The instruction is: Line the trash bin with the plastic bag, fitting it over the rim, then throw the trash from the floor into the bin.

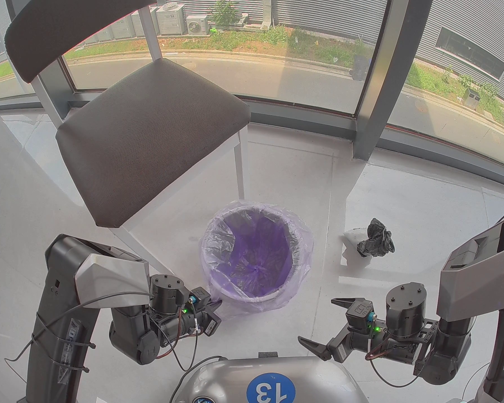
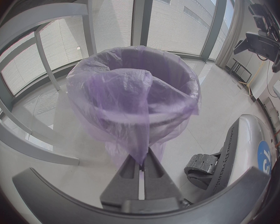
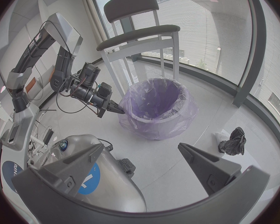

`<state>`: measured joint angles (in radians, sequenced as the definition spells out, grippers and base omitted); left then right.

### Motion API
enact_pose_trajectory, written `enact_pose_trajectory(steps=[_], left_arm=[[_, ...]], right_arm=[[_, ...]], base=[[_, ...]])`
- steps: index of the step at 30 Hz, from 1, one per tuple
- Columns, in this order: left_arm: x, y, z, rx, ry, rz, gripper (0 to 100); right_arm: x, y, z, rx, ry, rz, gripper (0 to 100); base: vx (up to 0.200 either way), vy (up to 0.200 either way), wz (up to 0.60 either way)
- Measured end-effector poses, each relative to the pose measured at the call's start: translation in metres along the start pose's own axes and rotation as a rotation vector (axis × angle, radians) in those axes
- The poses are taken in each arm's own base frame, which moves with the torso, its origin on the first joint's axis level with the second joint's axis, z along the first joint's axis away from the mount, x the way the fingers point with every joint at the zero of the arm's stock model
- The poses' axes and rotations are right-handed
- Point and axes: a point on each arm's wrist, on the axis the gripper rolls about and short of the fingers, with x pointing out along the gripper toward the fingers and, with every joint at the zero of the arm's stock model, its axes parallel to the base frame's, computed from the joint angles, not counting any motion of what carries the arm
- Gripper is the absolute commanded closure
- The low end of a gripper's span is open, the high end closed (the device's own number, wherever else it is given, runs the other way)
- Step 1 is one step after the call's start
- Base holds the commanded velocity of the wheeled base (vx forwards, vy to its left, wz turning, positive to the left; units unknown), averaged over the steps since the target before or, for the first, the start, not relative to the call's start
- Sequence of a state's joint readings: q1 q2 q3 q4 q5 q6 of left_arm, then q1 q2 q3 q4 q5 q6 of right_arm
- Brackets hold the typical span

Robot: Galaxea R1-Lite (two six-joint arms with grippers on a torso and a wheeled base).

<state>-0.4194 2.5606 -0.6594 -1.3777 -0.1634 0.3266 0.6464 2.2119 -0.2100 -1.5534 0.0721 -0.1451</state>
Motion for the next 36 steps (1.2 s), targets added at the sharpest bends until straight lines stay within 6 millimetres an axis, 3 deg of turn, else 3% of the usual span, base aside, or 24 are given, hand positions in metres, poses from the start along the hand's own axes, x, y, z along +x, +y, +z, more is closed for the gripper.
enact_pose_trajectory(steps=[10, 22, 36], left_arm=[[0.015, 0.015, -0.003, -0.062, 0.037, -0.016, 100], [0.043, 0.063, 0.014, -0.045, 0.06, -0.008, 100], [0.042, 0.083, 0.012, -0.099, 0.033, 0.034, 100]], right_arm=[[0.006, -0.016, 0.006, 0.016, -0.039, -0.049, 0], [0.011, -0.055, 0.009, 0.05, -0.088, -0.129, 0], [0.019, -0.096, 0.002, 0.088, -0.115, -0.207, 0]], base=[[0.0, 0.0, 0.0], [0.0, 0.0, 0.0], [0.0, 0.0, 0.0]])
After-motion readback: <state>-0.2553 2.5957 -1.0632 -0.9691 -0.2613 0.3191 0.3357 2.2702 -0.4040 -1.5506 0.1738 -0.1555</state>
